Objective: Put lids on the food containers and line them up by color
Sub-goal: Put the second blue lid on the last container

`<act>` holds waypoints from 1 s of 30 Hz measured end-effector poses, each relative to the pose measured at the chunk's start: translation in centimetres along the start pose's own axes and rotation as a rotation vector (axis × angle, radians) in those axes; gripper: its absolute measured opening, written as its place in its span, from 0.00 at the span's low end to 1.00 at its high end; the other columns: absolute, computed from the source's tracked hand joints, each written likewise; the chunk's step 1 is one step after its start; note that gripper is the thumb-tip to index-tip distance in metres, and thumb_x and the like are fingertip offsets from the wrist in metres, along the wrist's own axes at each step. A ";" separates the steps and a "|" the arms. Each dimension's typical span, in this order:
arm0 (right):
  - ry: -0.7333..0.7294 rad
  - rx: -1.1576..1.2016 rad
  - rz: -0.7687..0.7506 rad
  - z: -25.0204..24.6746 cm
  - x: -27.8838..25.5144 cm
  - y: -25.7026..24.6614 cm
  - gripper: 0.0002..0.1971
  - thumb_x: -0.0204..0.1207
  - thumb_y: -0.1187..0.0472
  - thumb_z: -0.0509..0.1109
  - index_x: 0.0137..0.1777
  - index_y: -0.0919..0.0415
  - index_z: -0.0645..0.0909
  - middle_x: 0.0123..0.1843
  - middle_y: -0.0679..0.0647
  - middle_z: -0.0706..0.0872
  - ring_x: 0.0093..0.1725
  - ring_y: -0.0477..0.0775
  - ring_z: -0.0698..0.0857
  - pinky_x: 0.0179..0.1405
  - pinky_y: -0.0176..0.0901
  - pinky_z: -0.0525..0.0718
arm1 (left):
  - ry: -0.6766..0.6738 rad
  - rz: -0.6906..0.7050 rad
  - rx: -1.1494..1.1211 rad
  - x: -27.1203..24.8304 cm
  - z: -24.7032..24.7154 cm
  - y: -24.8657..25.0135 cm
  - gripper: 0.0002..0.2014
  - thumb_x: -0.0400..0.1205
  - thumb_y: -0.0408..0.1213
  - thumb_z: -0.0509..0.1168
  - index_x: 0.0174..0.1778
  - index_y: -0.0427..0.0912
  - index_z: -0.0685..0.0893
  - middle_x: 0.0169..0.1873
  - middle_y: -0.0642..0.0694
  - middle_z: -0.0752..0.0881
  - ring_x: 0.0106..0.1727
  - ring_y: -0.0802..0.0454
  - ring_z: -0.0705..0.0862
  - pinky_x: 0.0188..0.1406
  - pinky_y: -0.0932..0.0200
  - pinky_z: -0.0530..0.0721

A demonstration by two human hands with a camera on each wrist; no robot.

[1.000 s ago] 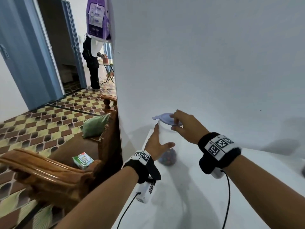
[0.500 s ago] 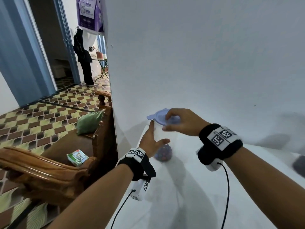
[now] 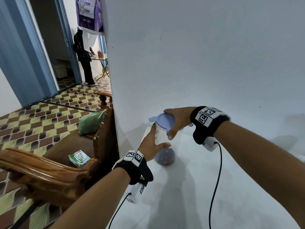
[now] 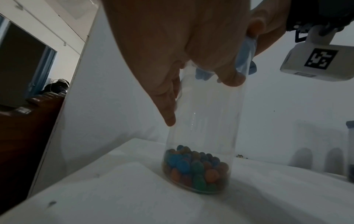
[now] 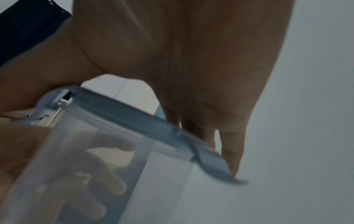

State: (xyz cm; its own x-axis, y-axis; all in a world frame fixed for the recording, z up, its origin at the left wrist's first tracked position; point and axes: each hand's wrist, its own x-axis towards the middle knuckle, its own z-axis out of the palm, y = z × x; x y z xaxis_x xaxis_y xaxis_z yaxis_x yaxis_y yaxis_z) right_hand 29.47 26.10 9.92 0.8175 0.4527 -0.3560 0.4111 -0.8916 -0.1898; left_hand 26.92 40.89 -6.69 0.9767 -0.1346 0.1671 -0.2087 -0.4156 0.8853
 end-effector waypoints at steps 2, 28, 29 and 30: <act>0.041 0.018 0.001 0.4 0.6 0.1 0.36 0.58 0.47 0.84 0.64 0.50 0.70 0.56 0.44 0.78 0.43 0.42 0.79 0.25 0.35 0.71 | 0.003 -0.027 0.007 0.3 0.1 -0.6 0.61 0.60 0.76 0.69 0.84 0.57 0.48 0.81 0.53 0.68 0.80 0.50 0.69 0.78 0.44 0.70; 0.157 0.198 0.229 1.6 -2.8 1.7 0.38 0.73 0.27 0.53 0.48 0.67 0.78 0.39 0.60 0.82 0.32 0.61 0.83 0.35 0.46 0.85 | 0.061 -0.002 -0.117 -2.1 2.1 2.9 0.45 0.63 0.46 0.82 0.72 0.56 0.63 0.63 0.58 0.77 0.60 0.66 0.78 0.51 0.80 0.75; 0.163 0.217 0.218 1.5 -3.2 2.1 0.37 0.74 0.29 0.55 0.46 0.68 0.78 0.37 0.61 0.82 0.30 0.61 0.83 0.34 0.45 0.85 | 0.042 -0.007 -0.107 -1.8 1.9 2.6 0.47 0.61 0.53 0.81 0.74 0.55 0.64 0.67 0.57 0.76 0.66 0.57 0.78 0.61 0.71 0.76; 0.160 0.241 0.202 1.3 -3.7 2.5 0.34 0.75 0.31 0.58 0.44 0.69 0.78 0.34 0.61 0.82 0.29 0.60 0.82 0.33 0.45 0.85 | 0.003 -0.017 -0.101 -1.6 1.6 2.4 0.50 0.59 0.58 0.79 0.76 0.55 0.64 0.71 0.56 0.75 0.70 0.53 0.76 0.69 0.59 0.77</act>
State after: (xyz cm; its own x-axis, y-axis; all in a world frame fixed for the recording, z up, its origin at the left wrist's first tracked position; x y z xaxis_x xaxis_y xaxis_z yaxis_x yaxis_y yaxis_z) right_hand 26.96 22.25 9.54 0.9332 0.2433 -0.2645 0.1433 -0.9268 -0.3471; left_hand 24.80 38.65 -5.51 0.9803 -0.1250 0.1527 -0.1858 -0.3249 0.9273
